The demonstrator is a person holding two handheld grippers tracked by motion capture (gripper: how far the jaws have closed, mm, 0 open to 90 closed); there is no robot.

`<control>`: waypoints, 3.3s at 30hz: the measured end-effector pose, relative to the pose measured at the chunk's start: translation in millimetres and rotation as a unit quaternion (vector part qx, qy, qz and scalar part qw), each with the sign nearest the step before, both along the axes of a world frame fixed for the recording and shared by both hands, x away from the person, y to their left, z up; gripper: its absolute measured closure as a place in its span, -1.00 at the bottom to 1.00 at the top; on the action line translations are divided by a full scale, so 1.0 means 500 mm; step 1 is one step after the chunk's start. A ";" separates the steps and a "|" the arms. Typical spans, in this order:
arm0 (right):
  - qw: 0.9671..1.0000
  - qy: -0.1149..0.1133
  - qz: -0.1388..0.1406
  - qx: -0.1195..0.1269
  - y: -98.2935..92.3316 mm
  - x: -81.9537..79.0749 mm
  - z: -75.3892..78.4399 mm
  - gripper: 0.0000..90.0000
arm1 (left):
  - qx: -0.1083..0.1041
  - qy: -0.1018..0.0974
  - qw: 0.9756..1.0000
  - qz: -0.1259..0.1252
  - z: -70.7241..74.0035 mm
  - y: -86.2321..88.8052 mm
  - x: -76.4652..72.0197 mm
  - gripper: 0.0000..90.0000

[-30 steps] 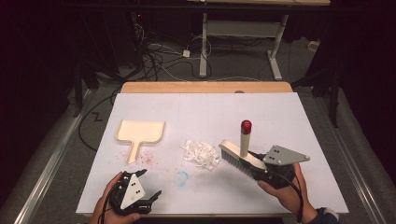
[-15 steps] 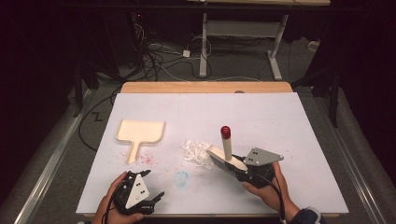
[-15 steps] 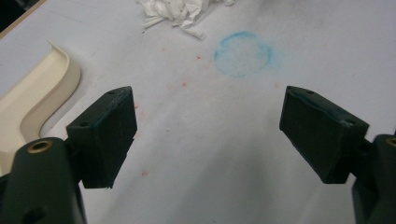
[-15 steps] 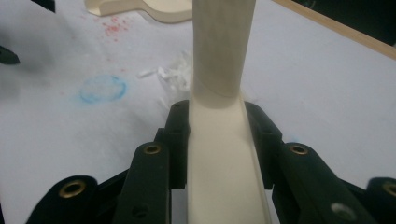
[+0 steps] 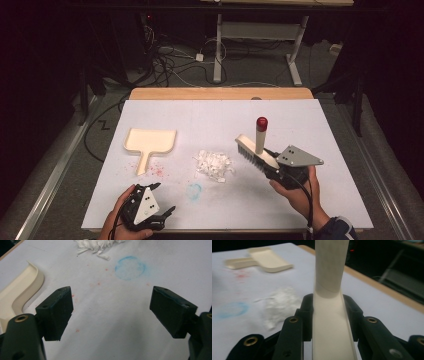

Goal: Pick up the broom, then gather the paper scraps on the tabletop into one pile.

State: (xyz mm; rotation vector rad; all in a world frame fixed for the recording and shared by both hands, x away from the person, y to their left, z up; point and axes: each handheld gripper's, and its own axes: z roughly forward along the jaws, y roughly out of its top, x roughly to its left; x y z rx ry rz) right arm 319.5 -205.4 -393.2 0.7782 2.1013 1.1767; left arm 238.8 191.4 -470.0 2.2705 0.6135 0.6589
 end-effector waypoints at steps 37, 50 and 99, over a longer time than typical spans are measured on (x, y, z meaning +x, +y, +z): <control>0.999 -0.021 -0.043 0.022 0.146 0.068 -0.045 0.52 | 0.004 0.006 1.000 -0.006 -0.006 -0.003 0.004 -0.60; 0.999 -0.006 -0.016 0.031 0.005 0.008 0.013 0.52 | 0.007 0.005 1.000 -0.006 -0.005 -0.005 0.002 -0.60; 0.961 0.265 0.073 0.010 -0.198 0.017 -0.039 0.46 | 0.024 0.008 1.000 -0.018 -0.010 -0.022 0.017 -0.60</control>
